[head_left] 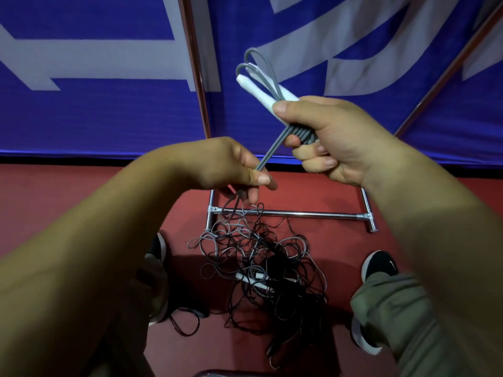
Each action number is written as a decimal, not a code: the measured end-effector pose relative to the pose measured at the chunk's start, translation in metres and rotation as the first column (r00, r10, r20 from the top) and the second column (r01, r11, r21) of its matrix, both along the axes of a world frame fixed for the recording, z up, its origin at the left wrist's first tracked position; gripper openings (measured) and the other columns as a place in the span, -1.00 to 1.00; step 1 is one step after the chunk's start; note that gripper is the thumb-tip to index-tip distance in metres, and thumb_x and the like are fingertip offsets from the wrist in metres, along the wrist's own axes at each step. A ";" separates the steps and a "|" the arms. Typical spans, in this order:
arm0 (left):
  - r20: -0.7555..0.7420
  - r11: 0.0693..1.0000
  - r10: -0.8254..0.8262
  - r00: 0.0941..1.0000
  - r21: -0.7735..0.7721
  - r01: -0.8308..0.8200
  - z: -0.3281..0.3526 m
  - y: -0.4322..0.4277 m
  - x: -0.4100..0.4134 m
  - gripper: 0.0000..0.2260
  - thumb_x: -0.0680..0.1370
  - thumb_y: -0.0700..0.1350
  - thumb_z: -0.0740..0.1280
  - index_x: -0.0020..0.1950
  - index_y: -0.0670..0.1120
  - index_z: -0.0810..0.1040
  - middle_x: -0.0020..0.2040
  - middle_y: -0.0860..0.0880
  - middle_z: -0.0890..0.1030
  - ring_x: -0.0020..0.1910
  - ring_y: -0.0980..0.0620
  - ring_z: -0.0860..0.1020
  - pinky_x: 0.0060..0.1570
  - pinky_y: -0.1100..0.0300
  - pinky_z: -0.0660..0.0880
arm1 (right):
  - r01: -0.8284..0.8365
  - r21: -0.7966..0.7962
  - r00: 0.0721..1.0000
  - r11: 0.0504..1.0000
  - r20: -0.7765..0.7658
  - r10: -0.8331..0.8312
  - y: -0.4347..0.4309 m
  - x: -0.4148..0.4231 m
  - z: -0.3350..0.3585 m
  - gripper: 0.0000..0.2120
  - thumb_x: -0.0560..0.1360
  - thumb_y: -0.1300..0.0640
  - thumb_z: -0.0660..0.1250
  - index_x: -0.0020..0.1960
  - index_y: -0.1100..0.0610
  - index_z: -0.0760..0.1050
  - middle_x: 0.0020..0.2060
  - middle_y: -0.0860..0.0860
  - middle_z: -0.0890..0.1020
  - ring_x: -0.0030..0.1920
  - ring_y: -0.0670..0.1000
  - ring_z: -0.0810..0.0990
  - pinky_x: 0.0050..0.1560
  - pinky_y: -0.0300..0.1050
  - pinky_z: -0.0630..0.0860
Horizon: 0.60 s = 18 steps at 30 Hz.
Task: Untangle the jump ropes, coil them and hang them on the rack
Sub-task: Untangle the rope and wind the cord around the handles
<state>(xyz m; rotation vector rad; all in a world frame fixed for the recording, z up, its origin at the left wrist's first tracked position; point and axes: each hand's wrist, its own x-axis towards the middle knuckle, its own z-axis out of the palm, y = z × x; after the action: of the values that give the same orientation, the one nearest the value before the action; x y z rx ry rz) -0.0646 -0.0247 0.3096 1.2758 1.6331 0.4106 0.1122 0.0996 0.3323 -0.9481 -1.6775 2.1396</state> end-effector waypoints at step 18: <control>0.077 0.871 0.121 0.990 0.471 -0.142 0.003 0.018 -0.022 -0.87 0.58 -0.16 0.48 0.11 -0.12 0.73 0.02 -0.04 0.76 0.06 0.05 0.72 0.11 0.22 0.61 | -0.594 -0.125 0.732 0.795 0.326 0.598 -0.012 0.012 -0.011 -0.85 0.61 0.26 0.41 0.10 0.17 0.45 -0.25 0.17 0.51 -0.52 -0.07 0.21 -0.54 -0.27 0.11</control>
<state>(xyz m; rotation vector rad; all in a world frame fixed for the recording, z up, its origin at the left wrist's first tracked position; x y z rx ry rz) -0.0861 -0.0062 0.3125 1.5004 1.6417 0.9680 0.1245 0.0871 0.3212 -0.9192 -2.4258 2.4702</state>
